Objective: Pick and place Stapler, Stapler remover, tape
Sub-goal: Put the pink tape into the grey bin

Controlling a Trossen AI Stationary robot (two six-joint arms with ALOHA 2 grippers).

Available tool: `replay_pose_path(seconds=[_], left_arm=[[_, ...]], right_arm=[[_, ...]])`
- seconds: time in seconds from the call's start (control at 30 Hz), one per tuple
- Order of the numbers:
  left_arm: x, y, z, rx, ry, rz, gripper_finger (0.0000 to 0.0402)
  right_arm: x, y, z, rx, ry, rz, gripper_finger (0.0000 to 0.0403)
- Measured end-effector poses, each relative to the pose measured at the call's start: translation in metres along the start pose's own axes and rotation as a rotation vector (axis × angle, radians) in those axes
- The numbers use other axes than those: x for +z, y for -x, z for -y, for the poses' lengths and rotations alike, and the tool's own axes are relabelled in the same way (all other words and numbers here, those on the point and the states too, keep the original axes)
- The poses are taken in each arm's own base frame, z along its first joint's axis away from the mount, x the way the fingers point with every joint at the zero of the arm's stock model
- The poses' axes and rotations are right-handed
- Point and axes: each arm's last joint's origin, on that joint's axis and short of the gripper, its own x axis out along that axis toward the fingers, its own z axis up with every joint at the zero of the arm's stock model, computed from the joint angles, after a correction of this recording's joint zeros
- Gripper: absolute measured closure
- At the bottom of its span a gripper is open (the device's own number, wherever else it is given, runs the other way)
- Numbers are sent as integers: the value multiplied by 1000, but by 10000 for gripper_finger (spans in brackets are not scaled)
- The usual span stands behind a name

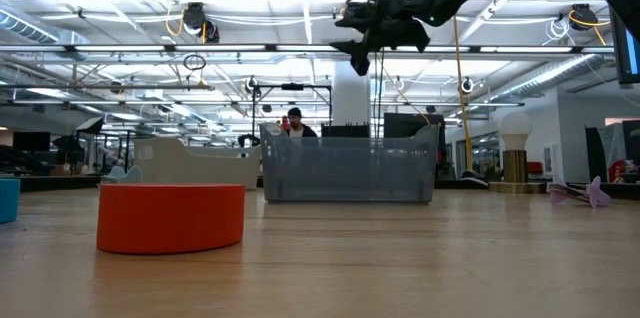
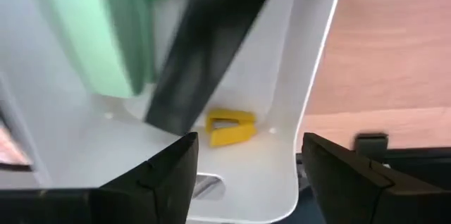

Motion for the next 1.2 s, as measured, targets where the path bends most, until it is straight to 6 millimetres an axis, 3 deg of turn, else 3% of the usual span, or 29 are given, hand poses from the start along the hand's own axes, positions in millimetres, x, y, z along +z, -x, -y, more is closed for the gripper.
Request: replay_pose_path(seconds=[0.17, 0.33, 0.47, 0.67, 0.83, 0.93, 1.1, 1.2], left_arm=[[-1, 25, -5, 39, 14, 68, 149], [0, 60, -8, 65, 46, 173, 149], [8, 90, -3, -45, 57, 339, 149], [30, 115, 20, -220, -39, 532, 149], [54, 123, 43, -265, -168, 647, 149], [66, 129, 56, -306, -262, 779, 149], [82, 136, 64, -281, -334, 909, 149], [89, 142, 64, -284, -340, 927, 149]], right_arm=[[2, 6, -8, 126, -48, -23, 195], [15, 19, -43, 240, 11, -35, 195], [27, 32, -96, 290, 132, -30, 195], [29, 62, -205, 297, 365, 9, 195], [5, 79, -280, 182, 501, 58, 195], [-20, 89, -310, 19, 536, 49, 195], [-64, 101, -331, -347, 481, -119, 195], [-80, 103, -333, -465, 405, -237, 195]])
